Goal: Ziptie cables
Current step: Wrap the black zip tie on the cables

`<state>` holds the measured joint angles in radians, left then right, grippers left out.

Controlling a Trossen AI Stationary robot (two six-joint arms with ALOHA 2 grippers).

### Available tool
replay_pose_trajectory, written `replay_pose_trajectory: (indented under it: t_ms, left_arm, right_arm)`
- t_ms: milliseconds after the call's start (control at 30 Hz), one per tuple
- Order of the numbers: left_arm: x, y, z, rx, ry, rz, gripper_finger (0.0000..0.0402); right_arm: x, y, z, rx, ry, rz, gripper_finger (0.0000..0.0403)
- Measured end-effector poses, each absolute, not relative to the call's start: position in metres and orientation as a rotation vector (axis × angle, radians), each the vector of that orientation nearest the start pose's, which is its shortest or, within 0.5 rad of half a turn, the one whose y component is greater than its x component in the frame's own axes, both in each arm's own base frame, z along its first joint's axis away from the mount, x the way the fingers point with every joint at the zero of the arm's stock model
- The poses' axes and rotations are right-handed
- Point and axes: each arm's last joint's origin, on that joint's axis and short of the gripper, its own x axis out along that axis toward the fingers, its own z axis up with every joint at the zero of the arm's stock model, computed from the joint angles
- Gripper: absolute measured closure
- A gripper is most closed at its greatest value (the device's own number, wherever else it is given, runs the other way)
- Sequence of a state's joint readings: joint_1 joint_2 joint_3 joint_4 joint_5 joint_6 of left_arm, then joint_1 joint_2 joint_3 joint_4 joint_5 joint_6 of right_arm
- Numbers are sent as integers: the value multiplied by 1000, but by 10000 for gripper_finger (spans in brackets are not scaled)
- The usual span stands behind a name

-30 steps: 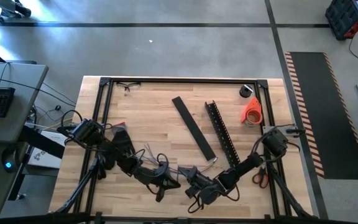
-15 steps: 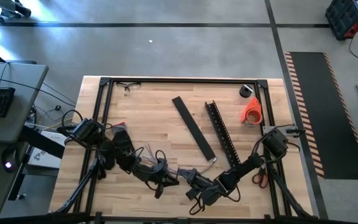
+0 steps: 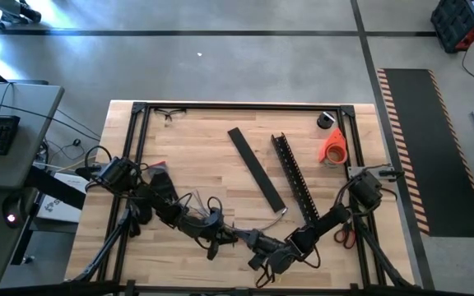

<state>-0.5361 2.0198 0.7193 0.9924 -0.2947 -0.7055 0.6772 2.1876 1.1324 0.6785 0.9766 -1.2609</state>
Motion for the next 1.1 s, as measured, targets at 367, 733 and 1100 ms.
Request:
replay_pose_trajectory:
  t_ms: [367, 733, 1100]
  left_arm:
    - [305, -169, 92, -544, 343, -105, 402]
    - [300, -176, 92, -515, 331, -103, 402]
    - [298, -179, 92, -479, 313, -66, 402]
  right_arm:
    - [345, 248, 104, -1495, 405, -69, 402]
    - [345, 246, 106, -1273, 395, -119, 295]
    - [330, 262, 105, -1000, 364, -189, 240]
